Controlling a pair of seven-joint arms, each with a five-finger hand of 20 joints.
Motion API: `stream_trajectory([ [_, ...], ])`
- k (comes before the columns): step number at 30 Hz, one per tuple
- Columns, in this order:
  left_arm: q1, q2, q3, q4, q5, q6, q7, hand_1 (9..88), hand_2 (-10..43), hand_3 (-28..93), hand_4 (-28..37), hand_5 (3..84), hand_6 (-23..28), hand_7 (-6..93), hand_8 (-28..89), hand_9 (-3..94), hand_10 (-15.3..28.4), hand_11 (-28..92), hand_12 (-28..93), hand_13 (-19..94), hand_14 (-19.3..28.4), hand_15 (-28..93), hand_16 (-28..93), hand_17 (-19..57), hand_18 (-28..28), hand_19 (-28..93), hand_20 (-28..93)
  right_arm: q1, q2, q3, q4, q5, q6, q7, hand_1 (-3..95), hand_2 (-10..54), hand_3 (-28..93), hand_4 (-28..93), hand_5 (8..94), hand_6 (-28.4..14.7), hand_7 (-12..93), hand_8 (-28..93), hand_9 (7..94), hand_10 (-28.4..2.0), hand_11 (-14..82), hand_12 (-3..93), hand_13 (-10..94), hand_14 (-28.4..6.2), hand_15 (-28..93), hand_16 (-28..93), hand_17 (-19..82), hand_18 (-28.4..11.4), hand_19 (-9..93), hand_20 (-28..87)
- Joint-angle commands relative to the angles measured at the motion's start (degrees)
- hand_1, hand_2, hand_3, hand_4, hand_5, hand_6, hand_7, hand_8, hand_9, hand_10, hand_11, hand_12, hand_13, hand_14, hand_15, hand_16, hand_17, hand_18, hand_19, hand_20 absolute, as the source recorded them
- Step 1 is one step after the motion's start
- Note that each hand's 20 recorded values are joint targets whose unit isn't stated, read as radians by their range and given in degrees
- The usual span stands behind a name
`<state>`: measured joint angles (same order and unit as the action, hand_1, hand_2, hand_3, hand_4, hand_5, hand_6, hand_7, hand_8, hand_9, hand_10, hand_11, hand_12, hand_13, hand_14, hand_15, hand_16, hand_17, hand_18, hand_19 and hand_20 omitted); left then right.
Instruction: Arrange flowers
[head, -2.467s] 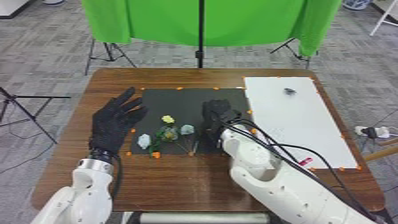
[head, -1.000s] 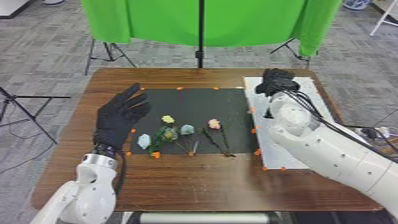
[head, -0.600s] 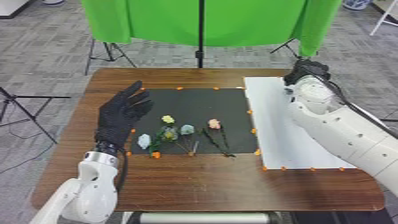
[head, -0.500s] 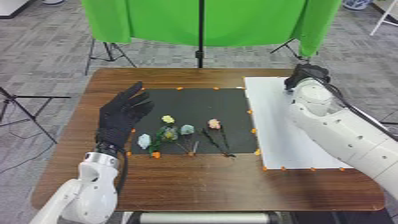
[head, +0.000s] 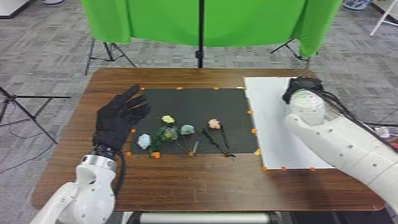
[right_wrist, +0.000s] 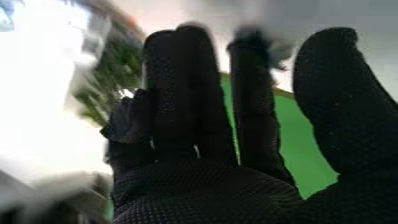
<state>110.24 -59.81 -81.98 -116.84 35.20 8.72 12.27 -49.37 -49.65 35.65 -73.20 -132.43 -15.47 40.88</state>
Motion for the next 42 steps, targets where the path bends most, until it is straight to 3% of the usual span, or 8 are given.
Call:
stream_trajectory([
  [1, 0.5, -0.33, 0.43, 0.12, 0.25, -0.48, -0.3, 22.2, 6.5, 80, -27.6, 40.1, 10.2, 11.9, -9, 34.4, 19.7, 26, 12, 27, 28.2, 58, -9, -5.3, 28.4, 51, 34, 0.2, 2.0, -6.8, 2.2, -2.0, 16.7, 0.9, 47.4, -9.5, 70, -28, 78.1, 4.4, 20, -4, 79.7, -8.2, 22.7, 22.2, 68, -5.7, 69, 13, 29, -18.9, 93, 52],
  [8, 1.1, -0.2, 0.5, -0.16, 0.0, -0.06, 0.05, 22.1, 6.6, 80, -27.7, 40.1, 10.1, 12.2, -9, 34.4, 19.7, 26, 12, 27, 28.2, 58, -9, -5.3, 28.4, 51, 34, 0.0, 4.3, -8.8, 1.1, -3.8, 23.4, 1.0, 52.5, -9.5, 70, -28, 86.1, 2.7, 20, 1, 89.2, -6.1, 18.4, 30.3, 74, -3.8, 70, 16, 34, -18.7, 93, 56],
  [15, 2.4, -0.87, -0.54, -0.5, 0.5, -0.73, -0.5, 22.0, 6.6, 80, -27.7, 40.2, 10.2, 11.9, -9, 34.4, 19.7, 26, 12, 27, 28.2, 58, -9, -5.3, 28.4, 51, 34, -3.3, 8.1, -6.7, -8.5, -1.1, 29.3, -1.5, 51.7, -9.5, 74, -28, 86.1, 1.8, 20, 2, 89.5, -6.5, 18.5, 31.8, 74, -4.1, 71, 16, 35, -18.9, 93, 57],
  [22, 3.7, -1.2, -0.93, -0.9, 0.49, -0.4, -0.77, 22.0, 6.7, 80, -27.6, 40.2, 10.2, 12.0, -9, 34.5, 19.6, 26, 12, 27, 28.2, 58, -9, -5.3, 28.4, 51, 34, -18.4, 7.4, 8.3, -23.7, -0.9, 23.1, -11.8, 50.8, -9.5, 76, -28, 86.1, 1.4, 20, 3, 89.1, -6.8, 19.0, 32.1, 72, -5.0, 73, 17, 33, -19.0, 93, 58],
  [28, 3.6, -0.93, -0.19, -0.85, 0.31, 0.2, -0.4, 22.1, 6.7, 80, -27.7, 40.3, 10.2, 12.0, -9, 34.5, 19.8, 26, 12, 27, 28.2, 58, -9, -5.2, 28.4, 51, 34, -29.1, 3.5, 17.8, -31.3, -4.7, 12.5, -19.4, 50.5, -9.5, 76, -28, 85.9, 1.1, 20, 3, 88.6, -7.1, 19.5, 32.1, 72, -5.7, 73, 17, 32, -19.3, 93, 58],
  [31, 3.0, -0.87, 0.41, -0.56, 0.34, -0.27, -0.74, 22.0, 6.7, 80, -27.7, 40.3, 10.3, 11.9, -9, 34.5, 19.7, 26, 12, 27, 28.2, 58, -9, -5.2, 28.4, 51, 34, -33.4, 2.2, 20.0, -33.9, -4.4, 10.3, -19.9, 50.3, -9.5, 76, -28, 85.7, 1.0, 20, 3, 88.0, -7.5, 20.2, 31.9, 71, -6.3, 74, 17, 31, -19.2, 93, 58],
  [37, 2.7, -2.4, -0.87, -0.36, 1.09, -1.18, -2.27, 22.1, 6.8, 80, -27.5, 40.3, 10.2, 12.0, -9, 34.6, 19.7, 26, 12, 27, 28.1, 58, -9, -5.2, 28.4, 51, 34, -36.1, 0.2, 19.8, -36.0, -5.4, 8.7, -21.6, 50.5, -9.5, 76, -28, 84.9, 0.8, 20, 2, 86.6, -8.2, 21.6, 31.2, 69, -6.7, 74, 16, 30, -19.3, 93, 57],
  [42, 2.9, -2.44, -0.93, -0.28, 1.08, -1.25, -2.15, 22.2, 6.7, 80, -27.6, 40.3, 10.2, 11.9, -9, 34.6, 19.7, 26, 12, 27, 28.1, 58, -9, -5.2, 28.4, 51, 34, -36.0, -1.0, 18.8, -36.0, -9.9, 8.5, -24.7, 50.2, -9.5, 76, -28, 84.7, 1.0, 20, 2, 86.3, -8.2, 22.2, 30.8, 69, -7.1, 75, 16, 29, -19.5, 93, 57],
])
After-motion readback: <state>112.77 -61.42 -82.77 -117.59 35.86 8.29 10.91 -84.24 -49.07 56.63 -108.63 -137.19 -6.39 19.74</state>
